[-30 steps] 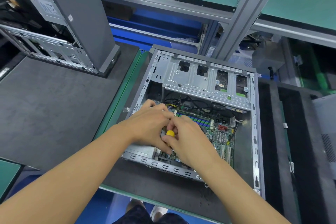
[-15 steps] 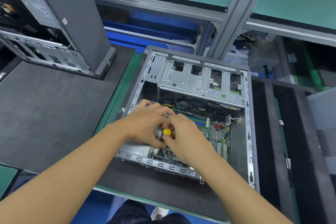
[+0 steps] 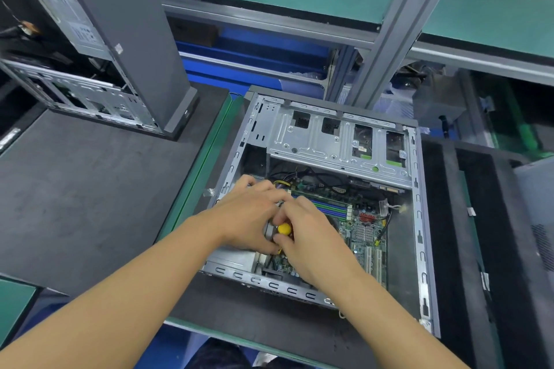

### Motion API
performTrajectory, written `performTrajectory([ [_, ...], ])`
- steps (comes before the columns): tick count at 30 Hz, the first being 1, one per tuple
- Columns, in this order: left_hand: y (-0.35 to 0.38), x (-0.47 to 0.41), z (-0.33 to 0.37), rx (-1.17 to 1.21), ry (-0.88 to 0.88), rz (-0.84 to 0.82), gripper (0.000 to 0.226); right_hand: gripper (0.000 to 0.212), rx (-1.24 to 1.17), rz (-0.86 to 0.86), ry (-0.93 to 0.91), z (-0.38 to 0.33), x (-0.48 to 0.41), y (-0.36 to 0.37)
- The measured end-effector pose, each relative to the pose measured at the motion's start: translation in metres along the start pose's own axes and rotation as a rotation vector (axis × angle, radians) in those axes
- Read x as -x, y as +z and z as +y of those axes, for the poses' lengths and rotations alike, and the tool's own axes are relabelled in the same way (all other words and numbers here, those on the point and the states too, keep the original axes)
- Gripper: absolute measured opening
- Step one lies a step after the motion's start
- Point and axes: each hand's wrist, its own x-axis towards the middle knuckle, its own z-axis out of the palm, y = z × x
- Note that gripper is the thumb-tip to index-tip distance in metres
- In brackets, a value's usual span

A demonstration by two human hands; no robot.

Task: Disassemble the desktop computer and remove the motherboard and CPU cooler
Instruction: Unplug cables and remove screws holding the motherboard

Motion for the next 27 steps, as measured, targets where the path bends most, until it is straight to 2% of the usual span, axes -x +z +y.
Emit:
performTrajectory([
  [3,0.003,-0.002,0.000,-0.007,-0.027,0.003,0.041,0.021,-0.046,-0.047,-0.011,0.002,0.000,0.000],
  [6,0.002,-0.003,0.000,-0.017,-0.048,-0.005,0.042,0.016,-0.091,-0.020,0.029,0.000,0.001,0.003],
  [10,0.000,-0.001,0.002,-0.020,-0.021,0.014,0.033,0.025,-0.023,0.019,0.082,0.001,0.001,0.002],
  [14,0.001,0.000,0.000,0.024,0.000,-0.025,0.036,0.007,0.063,-0.008,0.055,0.005,0.002,0.000],
  [19,0.004,-0.001,-0.001,0.026,-0.014,-0.037,0.022,0.004,0.064,-0.059,0.021,0.010,0.007,0.009],
  [23,0.003,0.000,-0.001,0.058,-0.024,-0.027,0.025,0.012,0.169,-0.050,0.011,0.017,0.007,0.012],
  [27,0.004,0.003,0.003,0.104,-0.082,0.057,0.031,0.007,0.175,-0.065,0.011,0.018,0.007,0.005],
])
